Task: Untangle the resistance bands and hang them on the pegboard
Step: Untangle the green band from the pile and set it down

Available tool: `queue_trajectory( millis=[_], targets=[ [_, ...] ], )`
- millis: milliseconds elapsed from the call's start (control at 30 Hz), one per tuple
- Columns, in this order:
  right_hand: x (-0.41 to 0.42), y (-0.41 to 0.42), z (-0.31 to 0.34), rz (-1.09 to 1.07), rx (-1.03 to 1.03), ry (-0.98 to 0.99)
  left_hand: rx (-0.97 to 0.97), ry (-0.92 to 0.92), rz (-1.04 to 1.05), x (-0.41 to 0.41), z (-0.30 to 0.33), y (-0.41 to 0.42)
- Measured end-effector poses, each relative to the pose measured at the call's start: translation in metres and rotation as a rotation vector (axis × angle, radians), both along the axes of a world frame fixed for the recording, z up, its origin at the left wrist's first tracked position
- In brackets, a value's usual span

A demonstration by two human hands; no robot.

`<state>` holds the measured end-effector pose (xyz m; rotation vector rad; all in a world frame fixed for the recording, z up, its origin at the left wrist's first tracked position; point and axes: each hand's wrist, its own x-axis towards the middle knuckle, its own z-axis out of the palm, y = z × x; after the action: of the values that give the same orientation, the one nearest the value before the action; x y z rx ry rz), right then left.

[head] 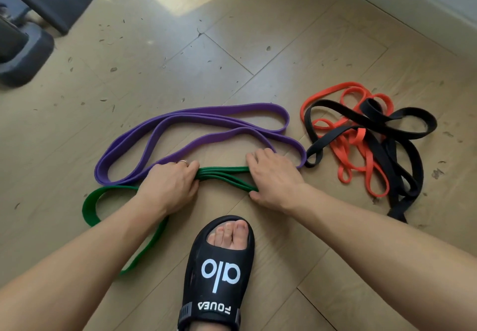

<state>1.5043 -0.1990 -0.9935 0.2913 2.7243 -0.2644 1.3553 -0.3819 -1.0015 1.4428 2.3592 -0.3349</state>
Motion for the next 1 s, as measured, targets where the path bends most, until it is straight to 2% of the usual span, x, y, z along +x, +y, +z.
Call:
queue_trajectory(
  millis=[267, 400, 533, 667, 867, 1000],
  targets=[
    [0.015, -0.005, -0.005, -0.010, 0.016, 0.059, -0.077, 0.019, 0.054, 0.001, -0.008, -0.023],
    [0.014, -0.007, -0.009, -0.002, -0.035, 0.043, -0.010, -0.050, 0.209, -0.004, -0.009, -0.032],
    [0.002, -0.007, -0.001, -0.144, -0.124, 0.060, 0.042, -0.075, 0.348, -0.012, -0.008, -0.021],
    [-0.013, -0.002, 0.002, -0.265, -0.112, 0.160, 0.003, 0.026, 0.446, -0.020, -0.004, -0.015],
    [-0.029, 0.007, -0.003, -0.082, -0.016, 0.189, -0.056, 0.119, 0.493, -0.033, -0.001, -0.024],
    [-0.036, 0.011, -0.009, -0.048, 0.005, 0.175, -0.058, 0.138, 0.492, -0.040, -0.004, -0.034]
  ],
)
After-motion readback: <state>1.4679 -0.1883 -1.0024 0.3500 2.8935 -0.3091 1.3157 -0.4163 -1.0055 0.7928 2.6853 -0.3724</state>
